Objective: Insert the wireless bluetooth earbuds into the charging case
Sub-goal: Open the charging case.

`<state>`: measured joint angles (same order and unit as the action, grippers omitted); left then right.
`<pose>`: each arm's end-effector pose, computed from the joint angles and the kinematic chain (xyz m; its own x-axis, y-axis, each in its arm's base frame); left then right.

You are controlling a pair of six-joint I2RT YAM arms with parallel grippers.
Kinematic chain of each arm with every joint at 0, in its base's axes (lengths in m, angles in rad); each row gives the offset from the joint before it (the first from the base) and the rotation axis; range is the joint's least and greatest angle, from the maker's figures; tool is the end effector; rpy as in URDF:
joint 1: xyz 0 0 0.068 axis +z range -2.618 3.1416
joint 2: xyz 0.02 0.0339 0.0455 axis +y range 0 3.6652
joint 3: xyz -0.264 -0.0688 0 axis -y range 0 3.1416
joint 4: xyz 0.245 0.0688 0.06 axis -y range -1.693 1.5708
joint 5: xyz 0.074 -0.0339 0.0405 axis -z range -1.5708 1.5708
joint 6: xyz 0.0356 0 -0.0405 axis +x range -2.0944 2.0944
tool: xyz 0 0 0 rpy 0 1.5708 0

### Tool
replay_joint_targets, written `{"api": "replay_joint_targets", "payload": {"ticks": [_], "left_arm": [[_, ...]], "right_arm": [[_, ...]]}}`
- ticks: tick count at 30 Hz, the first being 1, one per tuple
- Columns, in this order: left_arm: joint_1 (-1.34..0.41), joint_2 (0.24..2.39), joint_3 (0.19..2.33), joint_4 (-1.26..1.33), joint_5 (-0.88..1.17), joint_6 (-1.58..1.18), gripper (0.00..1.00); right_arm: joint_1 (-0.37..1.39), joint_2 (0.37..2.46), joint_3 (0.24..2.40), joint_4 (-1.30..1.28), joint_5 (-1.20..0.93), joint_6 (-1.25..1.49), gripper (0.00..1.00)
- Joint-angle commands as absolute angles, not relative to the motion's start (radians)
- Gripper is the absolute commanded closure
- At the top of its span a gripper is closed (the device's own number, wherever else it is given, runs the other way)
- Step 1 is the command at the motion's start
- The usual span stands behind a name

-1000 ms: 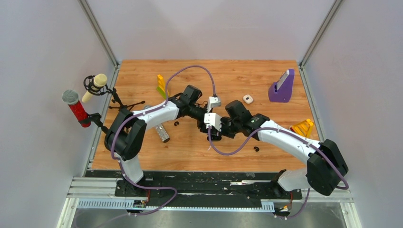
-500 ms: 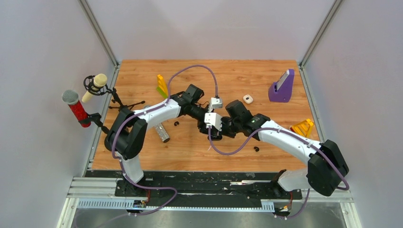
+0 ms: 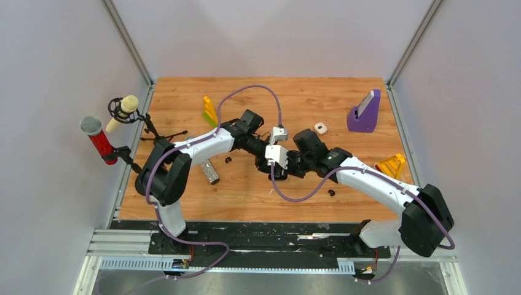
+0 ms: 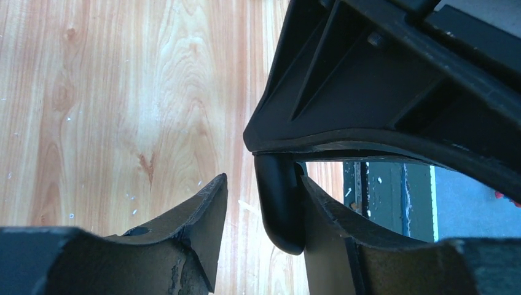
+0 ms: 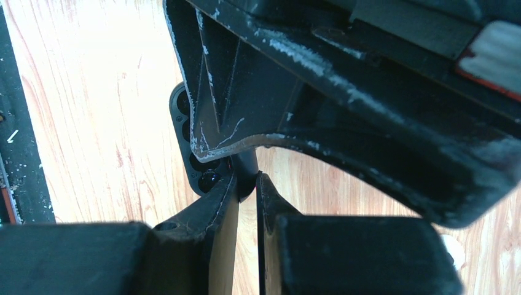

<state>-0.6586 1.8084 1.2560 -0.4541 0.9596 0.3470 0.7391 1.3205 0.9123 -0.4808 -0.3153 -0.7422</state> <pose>0.2769 -0.2511 0.2128 -0.3912 0.5495 -0.7383 0.8833 -0.0012 -0.4689 0.1930 0.1909 0.2434 0.1076 -0.7714 -0.6272 -0.9663 0.0673 -0.2485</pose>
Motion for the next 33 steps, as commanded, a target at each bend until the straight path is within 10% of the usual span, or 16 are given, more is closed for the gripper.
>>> {"api": "replay_joint_targets", "payload": {"ticks": [1, 11, 33], "left_arm": [[-0.667, 1.82, 1.297, -0.442, 0.978, 0.347, 0.43], [-0.664, 1.822, 1.302, -0.435, 0.992, 0.332, 0.29], [-0.664, 1.845, 1.313, -0.442, 1.0, 0.319, 0.61]], "right_arm": [[0.746, 1.308, 0.925, -0.446, -0.323, -0.747, 0.95], [0.746, 1.325, 0.92, -0.446, -0.31, -0.754, 0.95], [0.746, 1.306, 0.928, -0.445, -0.332, -0.746, 0.9]]}}
